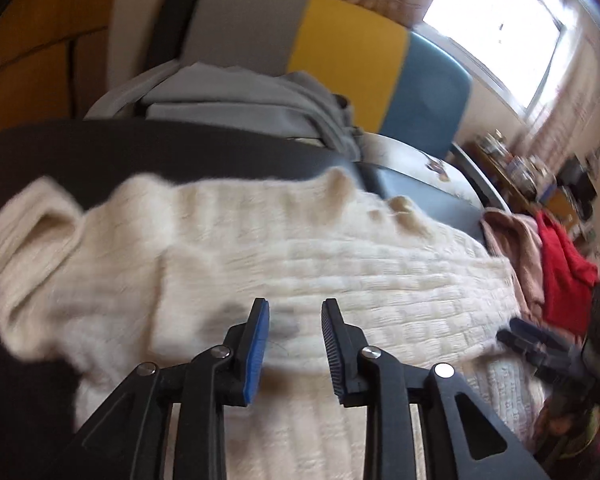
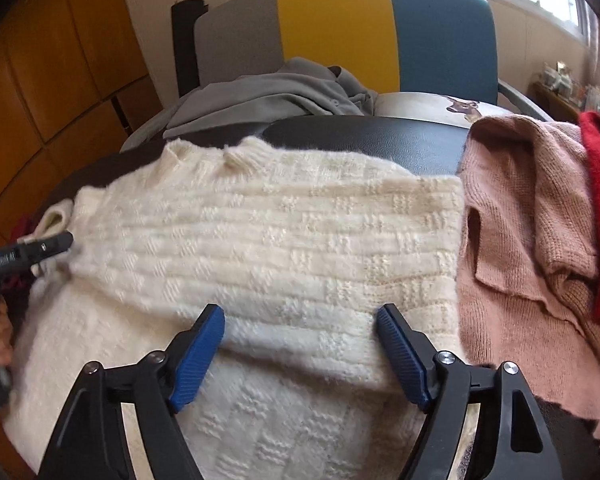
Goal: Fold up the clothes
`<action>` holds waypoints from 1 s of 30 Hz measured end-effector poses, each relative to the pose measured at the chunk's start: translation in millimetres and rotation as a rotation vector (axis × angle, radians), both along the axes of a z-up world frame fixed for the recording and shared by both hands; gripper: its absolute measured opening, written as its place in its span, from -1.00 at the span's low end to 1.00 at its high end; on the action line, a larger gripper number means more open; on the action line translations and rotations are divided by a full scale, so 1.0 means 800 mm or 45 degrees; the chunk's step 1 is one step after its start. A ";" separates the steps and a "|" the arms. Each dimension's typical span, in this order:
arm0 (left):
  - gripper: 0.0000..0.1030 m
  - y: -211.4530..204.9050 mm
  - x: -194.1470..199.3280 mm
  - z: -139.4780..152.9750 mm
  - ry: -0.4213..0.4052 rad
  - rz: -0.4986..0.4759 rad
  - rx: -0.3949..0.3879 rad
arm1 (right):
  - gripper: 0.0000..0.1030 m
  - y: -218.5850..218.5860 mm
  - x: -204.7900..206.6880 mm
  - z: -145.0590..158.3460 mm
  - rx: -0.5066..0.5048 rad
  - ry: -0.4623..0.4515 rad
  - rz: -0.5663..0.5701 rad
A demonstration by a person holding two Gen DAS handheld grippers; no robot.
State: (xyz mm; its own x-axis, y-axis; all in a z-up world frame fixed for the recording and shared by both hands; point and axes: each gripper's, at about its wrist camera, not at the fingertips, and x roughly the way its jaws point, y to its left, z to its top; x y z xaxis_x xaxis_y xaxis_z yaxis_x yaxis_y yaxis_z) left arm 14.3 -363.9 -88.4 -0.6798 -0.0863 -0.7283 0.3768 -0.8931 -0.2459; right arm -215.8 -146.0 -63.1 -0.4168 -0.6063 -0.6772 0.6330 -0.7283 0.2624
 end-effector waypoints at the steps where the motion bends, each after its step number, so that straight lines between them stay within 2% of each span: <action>1: -0.46 0.005 -0.010 -0.001 -0.009 -0.028 -0.030 | 0.55 -0.002 -0.001 0.004 -0.012 -0.001 -0.005; 3: -0.46 0.014 -0.031 -0.005 -0.030 -0.079 -0.086 | 0.66 -0.007 -0.009 0.011 -0.044 -0.007 -0.026; 5: -0.44 0.007 -0.041 -0.024 -0.077 -0.075 -0.113 | 0.73 -0.017 -0.031 0.017 -0.081 -0.020 -0.071; 6: -0.40 0.002 -0.043 -0.034 -0.086 -0.066 -0.117 | 0.75 -0.022 -0.042 0.009 -0.045 -0.020 -0.095; 8: -0.41 -0.018 -0.028 -0.038 -0.002 -0.054 -0.002 | 0.81 -0.029 -0.065 -0.020 0.092 -0.013 -0.168; 10: -0.41 -0.028 -0.022 -0.041 0.032 -0.044 0.080 | 0.87 -0.021 -0.076 -0.037 0.074 -0.037 -0.184; 12: -0.42 -0.032 -0.020 -0.043 0.047 -0.041 0.118 | 0.98 -0.017 -0.077 -0.041 0.050 -0.049 -0.177; 14: -0.41 -0.031 -0.025 -0.039 0.026 -0.043 0.121 | 0.99 -0.018 -0.076 -0.040 0.052 -0.047 -0.170; 16: -0.39 -0.026 -0.034 -0.030 -0.014 -0.052 0.109 | 1.00 -0.026 -0.074 -0.041 0.112 -0.022 -0.168; 17: -0.36 -0.025 -0.042 -0.022 -0.007 -0.078 0.143 | 1.00 -0.030 -0.073 -0.042 0.143 -0.006 -0.169; 19: -0.29 -0.025 -0.061 -0.004 0.071 -0.163 0.283 | 1.00 -0.034 -0.072 -0.043 0.185 0.017 -0.171; 22: -0.25 -0.029 -0.120 0.013 0.093 -0.284 0.446 | 1.00 -0.032 -0.074 -0.044 0.179 0.025 -0.173; 25: -0.21 -0.035 -0.184 0.011 0.029 -0.338 0.518 | 1.00 -0.027 -0.076 -0.044 0.152 0.022 -0.174; 28: -0.16 -0.043 -0.235 -0.002 -0.058 -0.354 0.527 | 1.00 -0.026 -0.075 -0.045 0.146 0.027 -0.175; 30: -0.15 -0.047 -0.258 -0.020 -0.145 -0.397 0.608 | 1.00 -0.026 -0.075 -0.045 0.139 0.029 -0.175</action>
State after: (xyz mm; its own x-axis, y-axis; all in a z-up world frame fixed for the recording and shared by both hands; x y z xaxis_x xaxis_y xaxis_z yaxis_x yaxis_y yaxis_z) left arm -191.9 -401.8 -104.7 -0.5355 0.4616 -0.7072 0.1610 -0.7663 -0.6220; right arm -275.9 -166.4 -99.1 -0.5068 -0.4659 -0.7253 0.5304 -0.8318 0.1636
